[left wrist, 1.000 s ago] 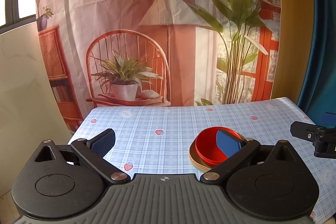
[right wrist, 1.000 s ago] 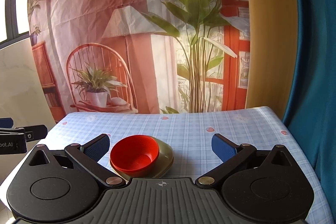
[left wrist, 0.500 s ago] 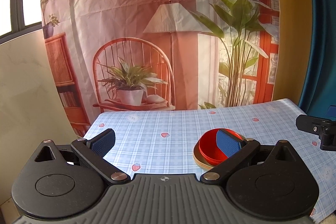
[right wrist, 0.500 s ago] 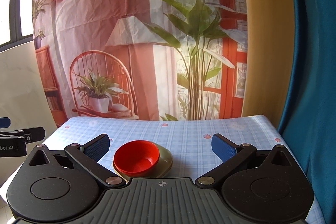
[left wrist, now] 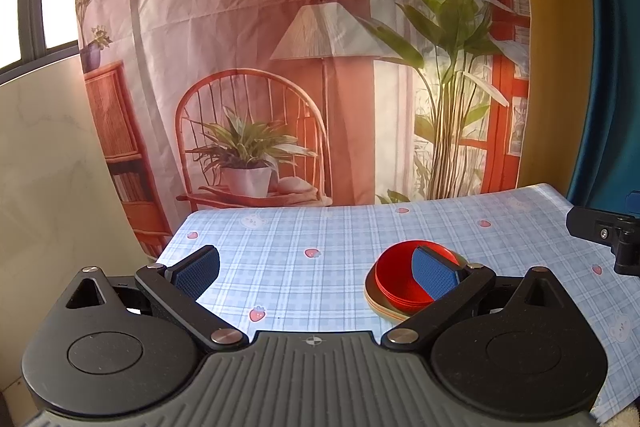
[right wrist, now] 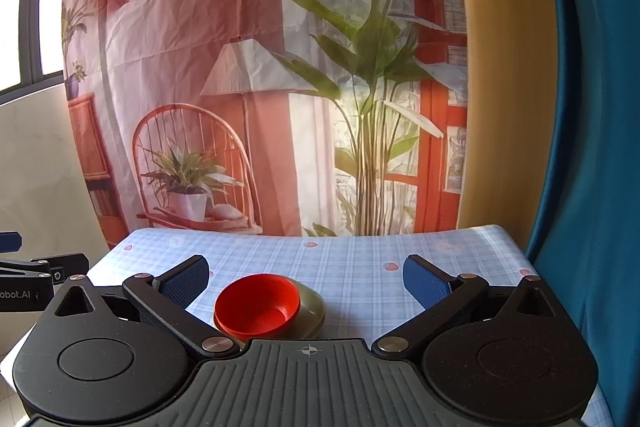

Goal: Organize plates and bowls

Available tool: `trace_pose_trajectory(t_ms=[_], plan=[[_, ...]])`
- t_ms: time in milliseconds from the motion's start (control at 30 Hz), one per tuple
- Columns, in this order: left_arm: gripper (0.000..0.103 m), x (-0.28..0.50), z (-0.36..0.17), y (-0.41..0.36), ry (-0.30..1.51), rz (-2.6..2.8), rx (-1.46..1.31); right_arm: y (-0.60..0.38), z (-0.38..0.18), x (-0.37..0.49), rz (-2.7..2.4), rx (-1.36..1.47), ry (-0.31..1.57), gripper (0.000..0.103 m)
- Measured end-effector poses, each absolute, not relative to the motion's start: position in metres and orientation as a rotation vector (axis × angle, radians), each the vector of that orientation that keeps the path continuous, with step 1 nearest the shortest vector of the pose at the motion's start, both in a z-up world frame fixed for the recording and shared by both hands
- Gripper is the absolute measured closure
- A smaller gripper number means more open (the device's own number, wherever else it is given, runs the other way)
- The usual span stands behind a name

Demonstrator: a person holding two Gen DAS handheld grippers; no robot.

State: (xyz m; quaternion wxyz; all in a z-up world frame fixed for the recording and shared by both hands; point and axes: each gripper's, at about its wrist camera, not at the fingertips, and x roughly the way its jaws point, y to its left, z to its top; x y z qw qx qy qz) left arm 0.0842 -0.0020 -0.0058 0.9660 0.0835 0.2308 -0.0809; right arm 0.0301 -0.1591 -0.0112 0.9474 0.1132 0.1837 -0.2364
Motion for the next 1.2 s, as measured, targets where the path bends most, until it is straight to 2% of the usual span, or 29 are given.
trace_pose_trajectory(t_ms=[1200], plan=[[0.000,0.0886,-0.0094,0.0042,0.489,-0.136,0.155,-0.1578,-0.0131,0.0285,-0.483,0.233,0.380,0.000]])
